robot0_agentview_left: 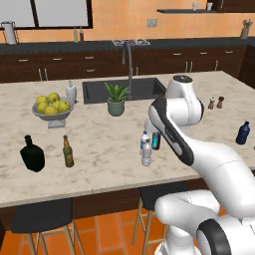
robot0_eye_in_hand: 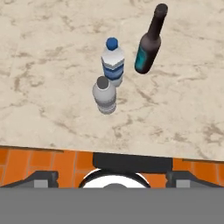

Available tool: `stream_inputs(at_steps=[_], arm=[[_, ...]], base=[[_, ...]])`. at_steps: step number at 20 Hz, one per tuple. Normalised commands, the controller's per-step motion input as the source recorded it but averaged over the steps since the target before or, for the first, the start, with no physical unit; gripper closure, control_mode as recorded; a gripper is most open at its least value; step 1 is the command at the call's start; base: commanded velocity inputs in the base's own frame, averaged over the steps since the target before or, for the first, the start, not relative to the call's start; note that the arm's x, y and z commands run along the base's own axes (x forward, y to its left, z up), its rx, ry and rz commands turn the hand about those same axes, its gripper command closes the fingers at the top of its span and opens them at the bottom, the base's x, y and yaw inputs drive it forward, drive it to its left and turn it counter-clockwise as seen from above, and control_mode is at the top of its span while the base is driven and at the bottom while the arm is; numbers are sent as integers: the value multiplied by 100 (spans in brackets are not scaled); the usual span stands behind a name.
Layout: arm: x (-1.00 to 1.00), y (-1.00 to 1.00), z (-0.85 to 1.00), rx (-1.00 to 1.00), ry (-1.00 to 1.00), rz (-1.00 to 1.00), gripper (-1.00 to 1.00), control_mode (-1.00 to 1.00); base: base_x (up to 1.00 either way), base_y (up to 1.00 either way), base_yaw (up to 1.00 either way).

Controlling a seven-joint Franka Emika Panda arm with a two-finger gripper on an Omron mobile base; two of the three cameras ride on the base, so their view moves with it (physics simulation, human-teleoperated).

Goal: Move the plastic bottles in the middle to the plastics group, and the glass bottles in the middle to the glass group.

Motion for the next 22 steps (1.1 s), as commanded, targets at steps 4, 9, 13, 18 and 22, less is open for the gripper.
stream_inputs(at_steps=[4,9,13,18,22], arm=[[42,12,-47,0,0,-3,-100,-100],[44,3,-37,0,1,-2,-100,-100],[34,3,-24,0,0,0,-100,-100],[27,11,-31,0,0,-4,-100,-100],[26,17,-31,0,-2,-2,-100,-100]], base=[[0,0,0],[0,0,0],[0,0,0],[0,0,0],[0,0,0]])
